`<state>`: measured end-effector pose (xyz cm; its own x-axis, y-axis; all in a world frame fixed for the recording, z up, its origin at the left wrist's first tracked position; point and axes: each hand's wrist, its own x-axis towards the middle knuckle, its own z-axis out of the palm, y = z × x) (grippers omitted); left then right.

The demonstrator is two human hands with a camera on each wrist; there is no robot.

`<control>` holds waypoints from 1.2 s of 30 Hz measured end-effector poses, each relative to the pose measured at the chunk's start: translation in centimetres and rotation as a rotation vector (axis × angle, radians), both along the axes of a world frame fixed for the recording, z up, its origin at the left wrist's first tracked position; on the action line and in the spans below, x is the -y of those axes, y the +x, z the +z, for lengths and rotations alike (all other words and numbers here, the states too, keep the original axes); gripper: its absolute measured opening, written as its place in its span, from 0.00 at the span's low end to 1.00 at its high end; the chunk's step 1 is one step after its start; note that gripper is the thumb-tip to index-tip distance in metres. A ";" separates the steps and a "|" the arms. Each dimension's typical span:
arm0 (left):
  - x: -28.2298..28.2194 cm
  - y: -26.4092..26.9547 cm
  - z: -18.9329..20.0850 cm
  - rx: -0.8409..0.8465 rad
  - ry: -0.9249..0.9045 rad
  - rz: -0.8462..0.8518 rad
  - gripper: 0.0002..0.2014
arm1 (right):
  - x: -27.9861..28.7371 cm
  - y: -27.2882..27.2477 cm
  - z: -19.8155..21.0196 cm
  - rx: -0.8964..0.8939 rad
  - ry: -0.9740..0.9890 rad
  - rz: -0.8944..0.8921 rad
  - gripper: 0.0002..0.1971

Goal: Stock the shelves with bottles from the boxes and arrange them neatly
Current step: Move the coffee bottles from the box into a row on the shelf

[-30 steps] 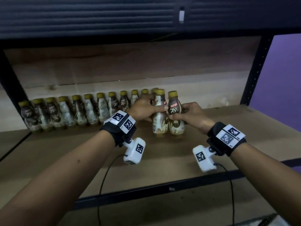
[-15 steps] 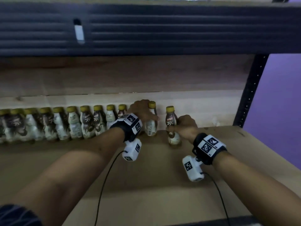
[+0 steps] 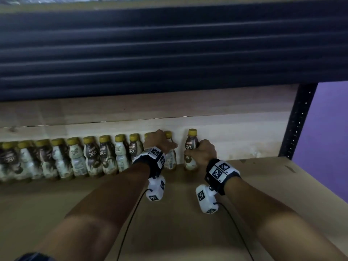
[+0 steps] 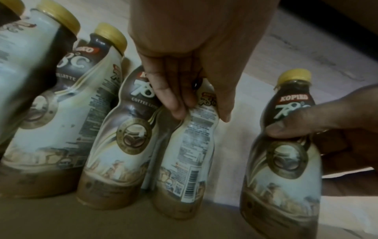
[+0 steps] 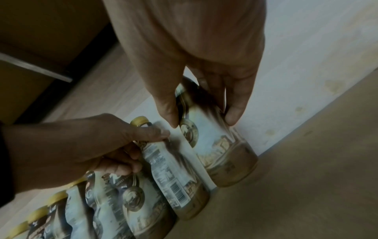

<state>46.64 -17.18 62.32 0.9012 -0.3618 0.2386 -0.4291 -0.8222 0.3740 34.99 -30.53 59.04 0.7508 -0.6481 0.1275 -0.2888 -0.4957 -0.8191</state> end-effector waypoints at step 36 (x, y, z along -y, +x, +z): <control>-7.3 -2.0 1.7 -0.008 0.189 -0.289 0.22 | -4.7 -0.5 1.1 -0.168 -0.128 0.152 0.10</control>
